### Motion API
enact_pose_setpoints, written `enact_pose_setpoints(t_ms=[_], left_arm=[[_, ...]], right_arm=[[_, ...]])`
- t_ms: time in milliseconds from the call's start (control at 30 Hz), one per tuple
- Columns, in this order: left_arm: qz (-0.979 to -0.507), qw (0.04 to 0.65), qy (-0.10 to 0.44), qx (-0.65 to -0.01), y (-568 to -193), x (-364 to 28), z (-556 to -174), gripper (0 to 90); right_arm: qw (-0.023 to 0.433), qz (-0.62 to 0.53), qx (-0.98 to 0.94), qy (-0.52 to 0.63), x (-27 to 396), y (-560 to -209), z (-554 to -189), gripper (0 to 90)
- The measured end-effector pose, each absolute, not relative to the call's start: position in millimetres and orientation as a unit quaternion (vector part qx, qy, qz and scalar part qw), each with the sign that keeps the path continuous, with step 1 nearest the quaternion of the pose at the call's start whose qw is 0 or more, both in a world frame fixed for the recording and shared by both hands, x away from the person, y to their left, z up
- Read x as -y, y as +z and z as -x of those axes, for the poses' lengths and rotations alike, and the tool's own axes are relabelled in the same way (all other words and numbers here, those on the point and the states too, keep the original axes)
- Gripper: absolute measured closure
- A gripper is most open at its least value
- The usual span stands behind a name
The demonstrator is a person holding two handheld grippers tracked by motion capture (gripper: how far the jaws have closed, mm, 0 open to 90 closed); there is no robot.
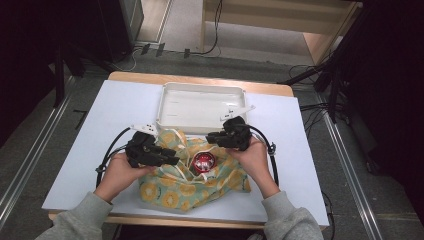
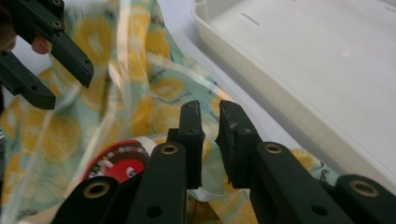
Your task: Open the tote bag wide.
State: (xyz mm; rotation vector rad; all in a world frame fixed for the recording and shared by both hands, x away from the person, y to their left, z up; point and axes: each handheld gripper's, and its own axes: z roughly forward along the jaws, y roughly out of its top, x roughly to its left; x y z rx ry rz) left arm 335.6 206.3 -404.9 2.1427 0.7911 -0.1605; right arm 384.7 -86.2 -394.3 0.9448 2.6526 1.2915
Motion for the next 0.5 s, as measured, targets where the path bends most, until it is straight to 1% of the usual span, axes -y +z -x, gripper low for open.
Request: enact_pose_setpoints(t_ms=[167,333,500], left_arm=[[-0.862,0.397,-0.070,-0.308,-420.0,-201.1,-338.9,60.9],[-0.861,0.398,-0.078,-0.308,-429.8,-200.5,-340.5,58.3],[-0.857,0.409,-0.067,-0.307,-430.2,-199.4,-343.3,54.2]], right_arm=[[0.018,-0.323,-0.858,0.399,90.2,-411.6,-392.2,83.5],[0.020,-0.339,-0.855,0.393,95.5,-422.0,-395.7,83.5],[0.016,-0.350,-0.851,0.392,103.7,-427.3,-396.2,83.4]])
